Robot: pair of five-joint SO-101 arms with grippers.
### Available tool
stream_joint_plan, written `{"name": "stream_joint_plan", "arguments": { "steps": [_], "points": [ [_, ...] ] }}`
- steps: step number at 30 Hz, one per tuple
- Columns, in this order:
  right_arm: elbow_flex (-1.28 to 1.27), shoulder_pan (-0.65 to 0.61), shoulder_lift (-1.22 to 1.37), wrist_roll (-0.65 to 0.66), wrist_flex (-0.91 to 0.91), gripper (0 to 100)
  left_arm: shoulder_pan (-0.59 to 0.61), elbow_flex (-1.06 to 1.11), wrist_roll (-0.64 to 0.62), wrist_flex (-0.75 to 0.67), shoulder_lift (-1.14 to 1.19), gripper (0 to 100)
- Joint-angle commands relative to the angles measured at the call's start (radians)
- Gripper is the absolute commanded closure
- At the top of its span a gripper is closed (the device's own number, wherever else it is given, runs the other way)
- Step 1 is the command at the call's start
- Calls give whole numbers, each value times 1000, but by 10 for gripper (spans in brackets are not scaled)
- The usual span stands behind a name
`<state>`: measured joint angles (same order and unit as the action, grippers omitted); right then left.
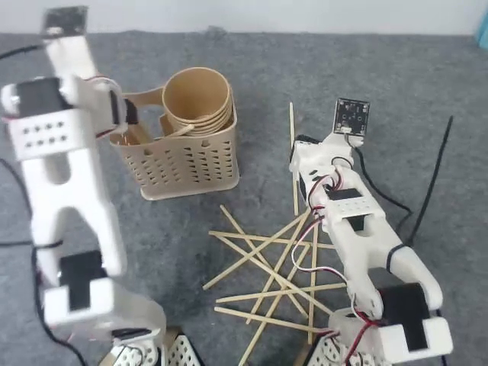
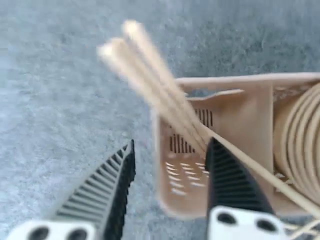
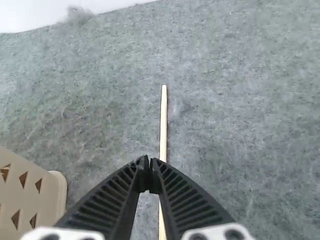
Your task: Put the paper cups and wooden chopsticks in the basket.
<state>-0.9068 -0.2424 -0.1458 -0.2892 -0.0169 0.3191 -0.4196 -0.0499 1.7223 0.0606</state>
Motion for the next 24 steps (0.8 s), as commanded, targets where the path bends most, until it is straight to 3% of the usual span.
{"name": "stream_joint_plan", "arguments": {
  "steps": [1, 5, 13, 15, 20, 24],
  "points": [
    [58, -8, -8, 12, 2, 989, 44, -42, -5, 34, -186, 768],
    [58, -8, -4, 12, 2, 989, 66, 15, 38, 34, -324, 768],
    [58, -8, -2, 12, 2, 989, 66, 325, 81, 32, -655, 768],
    [58, -8, -1, 12, 2, 989, 130, 430, 83, 23, -730, 768],
    [58, -8, -1, 12, 2, 989, 377, 799, 43, -239, -899, 768],
    [58, -12, 1, 12, 2, 989, 434, 1168, 6, -497, -1023, 768]
  ]
}}
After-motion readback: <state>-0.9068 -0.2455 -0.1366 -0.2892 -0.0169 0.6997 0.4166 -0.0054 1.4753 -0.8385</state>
